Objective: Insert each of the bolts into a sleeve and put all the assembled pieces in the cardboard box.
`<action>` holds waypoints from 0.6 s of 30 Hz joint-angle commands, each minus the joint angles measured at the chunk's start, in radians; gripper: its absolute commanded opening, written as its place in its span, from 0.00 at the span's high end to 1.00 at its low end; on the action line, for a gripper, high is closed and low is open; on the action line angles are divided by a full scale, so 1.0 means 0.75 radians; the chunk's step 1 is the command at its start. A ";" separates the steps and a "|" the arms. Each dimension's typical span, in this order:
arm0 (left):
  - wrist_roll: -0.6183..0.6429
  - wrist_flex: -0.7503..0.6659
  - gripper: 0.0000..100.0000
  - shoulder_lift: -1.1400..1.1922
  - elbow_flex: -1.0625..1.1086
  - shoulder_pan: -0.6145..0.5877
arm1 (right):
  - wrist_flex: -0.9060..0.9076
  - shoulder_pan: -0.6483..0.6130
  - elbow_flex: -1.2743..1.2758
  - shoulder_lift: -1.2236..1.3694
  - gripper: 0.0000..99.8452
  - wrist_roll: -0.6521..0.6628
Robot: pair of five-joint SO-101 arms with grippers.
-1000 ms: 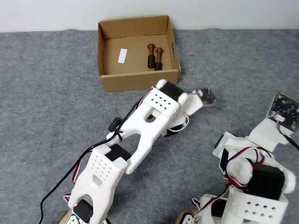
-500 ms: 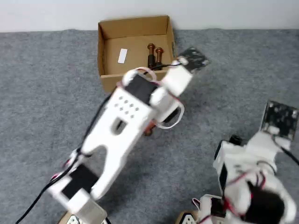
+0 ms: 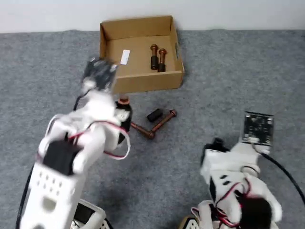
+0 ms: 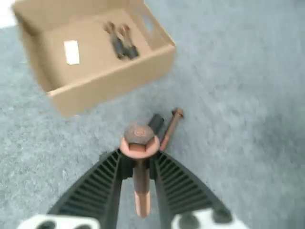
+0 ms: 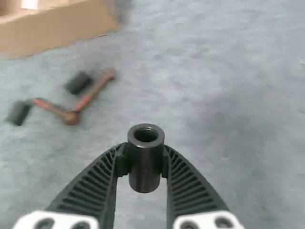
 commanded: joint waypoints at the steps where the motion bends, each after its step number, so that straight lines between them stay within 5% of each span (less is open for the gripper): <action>1: 0.020 -0.194 1.00 -0.288 0.208 -0.027 | -0.109 -0.175 0.065 -0.066 0.99 -0.104; 11: 0.037 -0.378 1.00 -0.784 0.596 -0.020 | -0.283 -0.439 0.315 -0.349 0.99 -0.121; 18: 0.250 -0.381 1.00 -0.917 0.641 -0.012 | -0.382 -0.707 0.473 -0.451 0.99 -0.018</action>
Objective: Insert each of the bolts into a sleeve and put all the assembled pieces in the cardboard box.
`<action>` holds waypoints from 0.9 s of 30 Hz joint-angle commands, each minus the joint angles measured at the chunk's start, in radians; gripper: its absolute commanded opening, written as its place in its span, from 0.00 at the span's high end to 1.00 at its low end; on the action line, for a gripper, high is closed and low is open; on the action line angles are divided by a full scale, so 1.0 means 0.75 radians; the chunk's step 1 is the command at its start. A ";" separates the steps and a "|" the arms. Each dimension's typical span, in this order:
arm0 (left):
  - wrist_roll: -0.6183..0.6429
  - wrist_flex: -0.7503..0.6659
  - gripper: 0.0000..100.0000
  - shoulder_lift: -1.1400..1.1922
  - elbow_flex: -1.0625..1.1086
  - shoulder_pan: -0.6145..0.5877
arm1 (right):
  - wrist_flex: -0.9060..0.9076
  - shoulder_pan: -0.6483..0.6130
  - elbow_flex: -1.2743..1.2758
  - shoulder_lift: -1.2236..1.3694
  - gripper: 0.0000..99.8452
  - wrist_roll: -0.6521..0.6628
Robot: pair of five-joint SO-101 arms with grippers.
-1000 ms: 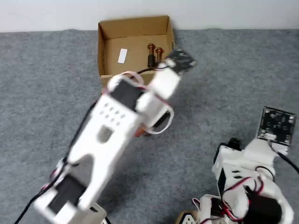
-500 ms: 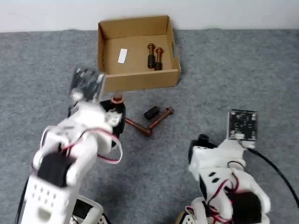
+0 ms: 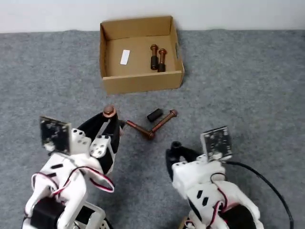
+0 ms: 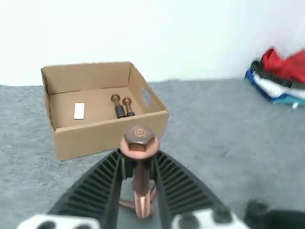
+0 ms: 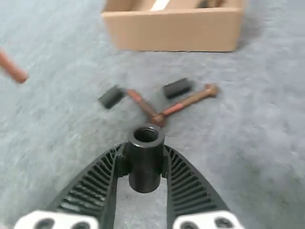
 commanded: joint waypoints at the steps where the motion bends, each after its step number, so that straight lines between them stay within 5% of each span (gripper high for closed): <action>1: 0.084 -0.047 1.00 -0.053 -0.011 0.012 | -0.075 -0.122 0.020 -0.030 0.99 0.072; 13: 0.221 -0.045 1.00 -0.137 -0.011 0.286 | -0.281 -0.312 0.068 -0.030 0.99 0.460; 27: 0.227 -0.027 1.00 -0.137 0.034 0.354 | -0.281 -0.351 0.063 -0.032 0.99 0.485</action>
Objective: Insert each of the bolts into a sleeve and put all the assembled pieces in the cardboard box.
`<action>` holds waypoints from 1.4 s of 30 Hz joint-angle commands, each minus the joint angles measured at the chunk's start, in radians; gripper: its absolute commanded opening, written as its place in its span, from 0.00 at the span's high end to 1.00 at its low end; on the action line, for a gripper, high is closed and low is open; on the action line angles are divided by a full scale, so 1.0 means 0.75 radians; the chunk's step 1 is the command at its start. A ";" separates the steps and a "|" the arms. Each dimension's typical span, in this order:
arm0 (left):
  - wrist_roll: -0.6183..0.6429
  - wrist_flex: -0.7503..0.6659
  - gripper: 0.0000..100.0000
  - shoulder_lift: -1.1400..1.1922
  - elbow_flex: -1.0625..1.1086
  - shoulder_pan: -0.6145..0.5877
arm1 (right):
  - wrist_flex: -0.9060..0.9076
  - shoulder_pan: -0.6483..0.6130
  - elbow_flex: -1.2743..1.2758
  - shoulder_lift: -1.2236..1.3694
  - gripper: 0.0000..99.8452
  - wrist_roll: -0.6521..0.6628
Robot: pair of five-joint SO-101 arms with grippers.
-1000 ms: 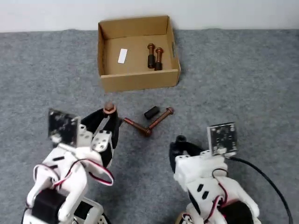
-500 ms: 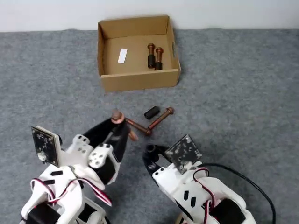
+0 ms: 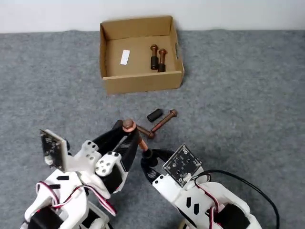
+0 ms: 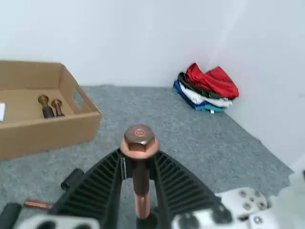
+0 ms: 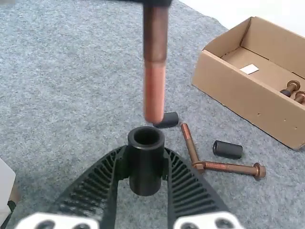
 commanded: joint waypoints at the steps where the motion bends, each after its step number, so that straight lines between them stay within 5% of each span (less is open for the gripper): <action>1: 0.008 -0.023 1.00 0.000 -0.001 0.012 | -0.036 -0.013 -0.020 -0.011 0.99 0.014; 37: -0.014 0.264 0.99 0.002 0.013 0.155 | -0.109 -0.005 -0.020 -0.007 0.99 0.031; 42: -0.084 0.266 0.86 0.002 0.091 0.155 | -0.109 -0.005 -0.025 -0.007 0.99 0.080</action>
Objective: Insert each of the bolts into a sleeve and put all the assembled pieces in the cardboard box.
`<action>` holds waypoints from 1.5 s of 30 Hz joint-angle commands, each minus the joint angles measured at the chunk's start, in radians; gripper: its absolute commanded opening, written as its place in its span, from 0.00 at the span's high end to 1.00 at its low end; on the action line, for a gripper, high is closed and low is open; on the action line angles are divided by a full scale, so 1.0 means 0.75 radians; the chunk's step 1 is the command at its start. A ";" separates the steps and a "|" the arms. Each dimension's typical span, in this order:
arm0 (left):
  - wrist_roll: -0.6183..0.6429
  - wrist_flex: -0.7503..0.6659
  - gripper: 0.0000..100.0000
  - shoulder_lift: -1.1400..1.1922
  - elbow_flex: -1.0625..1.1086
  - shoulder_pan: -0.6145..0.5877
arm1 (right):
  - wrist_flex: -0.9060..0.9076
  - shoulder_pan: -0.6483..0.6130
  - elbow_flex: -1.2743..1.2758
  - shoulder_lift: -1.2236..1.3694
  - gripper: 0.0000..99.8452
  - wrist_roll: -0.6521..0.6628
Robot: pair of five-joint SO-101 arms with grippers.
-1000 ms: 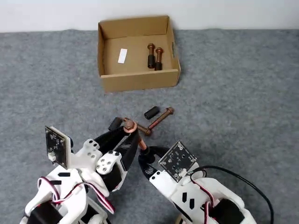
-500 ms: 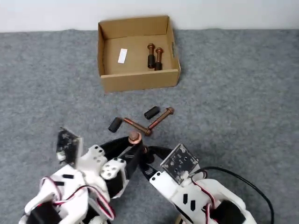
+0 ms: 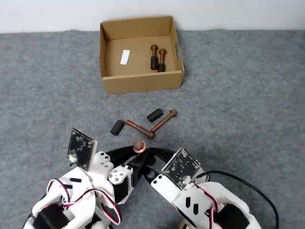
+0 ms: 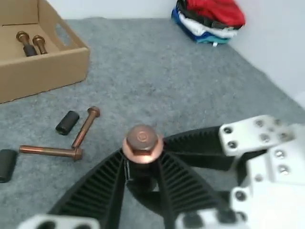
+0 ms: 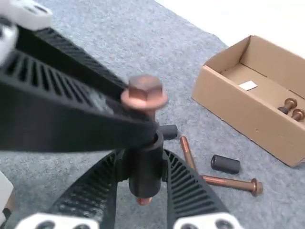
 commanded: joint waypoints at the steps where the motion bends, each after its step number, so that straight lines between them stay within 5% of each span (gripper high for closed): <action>1: -0.039 0.008 0.84 0.006 0.030 0.010 | -0.044 0.001 -0.025 -0.009 0.99 0.023; 14: -0.068 0.012 0.82 0.006 -0.079 -0.006 | -0.036 0.001 -0.023 -0.009 0.99 0.023; 23: -0.188 0.100 0.83 0.006 -0.238 -0.264 | -0.034 0.001 -0.016 -0.009 0.99 0.014; 28: -0.262 0.096 1.00 -0.004 -0.247 -0.403 | -0.034 0.124 -0.020 -0.009 0.99 -0.037; 30: -0.299 0.102 0.99 -0.006 -0.228 -0.503 | -0.034 0.204 -0.027 -0.001 0.99 -0.063; 37: -0.511 0.059 1.00 -0.006 0.187 -0.947 | -0.038 0.396 -0.288 0.377 0.99 -0.223; 45: -0.675 -0.346 1.00 -0.006 0.727 -1.180 | -0.105 0.547 -0.827 1.157 0.99 -0.293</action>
